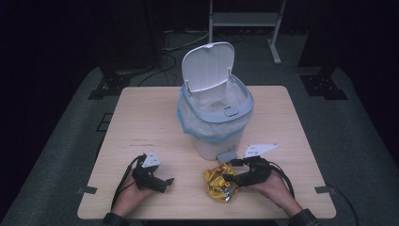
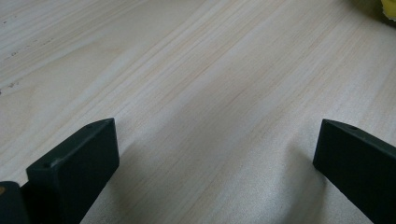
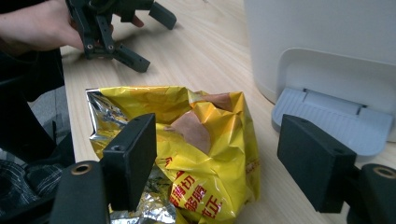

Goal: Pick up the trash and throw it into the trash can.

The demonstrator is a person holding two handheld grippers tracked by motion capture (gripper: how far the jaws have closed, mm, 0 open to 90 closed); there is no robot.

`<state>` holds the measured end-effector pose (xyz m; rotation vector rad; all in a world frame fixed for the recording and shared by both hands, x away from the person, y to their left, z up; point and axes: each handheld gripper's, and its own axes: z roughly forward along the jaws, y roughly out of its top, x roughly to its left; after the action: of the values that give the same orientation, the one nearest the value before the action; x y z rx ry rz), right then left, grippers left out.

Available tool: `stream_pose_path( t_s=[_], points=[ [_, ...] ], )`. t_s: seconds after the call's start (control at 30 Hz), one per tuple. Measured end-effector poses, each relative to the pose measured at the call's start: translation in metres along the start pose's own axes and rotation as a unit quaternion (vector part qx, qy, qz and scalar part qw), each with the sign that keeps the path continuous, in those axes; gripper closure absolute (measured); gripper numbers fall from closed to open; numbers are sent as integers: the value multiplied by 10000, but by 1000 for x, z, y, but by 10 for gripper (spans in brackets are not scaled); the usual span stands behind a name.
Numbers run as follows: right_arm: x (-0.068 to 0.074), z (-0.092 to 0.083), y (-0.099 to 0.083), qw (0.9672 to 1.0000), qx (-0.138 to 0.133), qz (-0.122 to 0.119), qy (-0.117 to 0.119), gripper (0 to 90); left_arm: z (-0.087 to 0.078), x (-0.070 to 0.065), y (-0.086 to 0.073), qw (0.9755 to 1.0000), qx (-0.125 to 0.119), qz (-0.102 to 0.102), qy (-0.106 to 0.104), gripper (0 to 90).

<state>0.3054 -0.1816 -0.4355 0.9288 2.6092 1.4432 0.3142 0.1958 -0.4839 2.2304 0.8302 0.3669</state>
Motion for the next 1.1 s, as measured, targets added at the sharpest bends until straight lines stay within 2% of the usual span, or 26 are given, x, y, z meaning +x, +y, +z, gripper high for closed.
stream_pose_path(
  t_s=[0.23,0.4,0.7,0.83,1.1],
  points=[
    [0,10,1,9998,188,-74,-25,274,0,0,0,10000,0,-1,0,0],
    [1,14,-2,9992,349,-174,-77,310,0,0,0,10000,-1,1,0,0],
    [3,16,-3,9985,456,-301,-99,493,0,0,0,10000,0,1,0,0],
    [3,17,-4,9980,526,-330,-80,524,0,0,0,10000,-1,0,0,0],
    [3,18,-4,9981,546,-293,-31,641,0,0,0,10000,-2,-1,1,0]
  ],
)
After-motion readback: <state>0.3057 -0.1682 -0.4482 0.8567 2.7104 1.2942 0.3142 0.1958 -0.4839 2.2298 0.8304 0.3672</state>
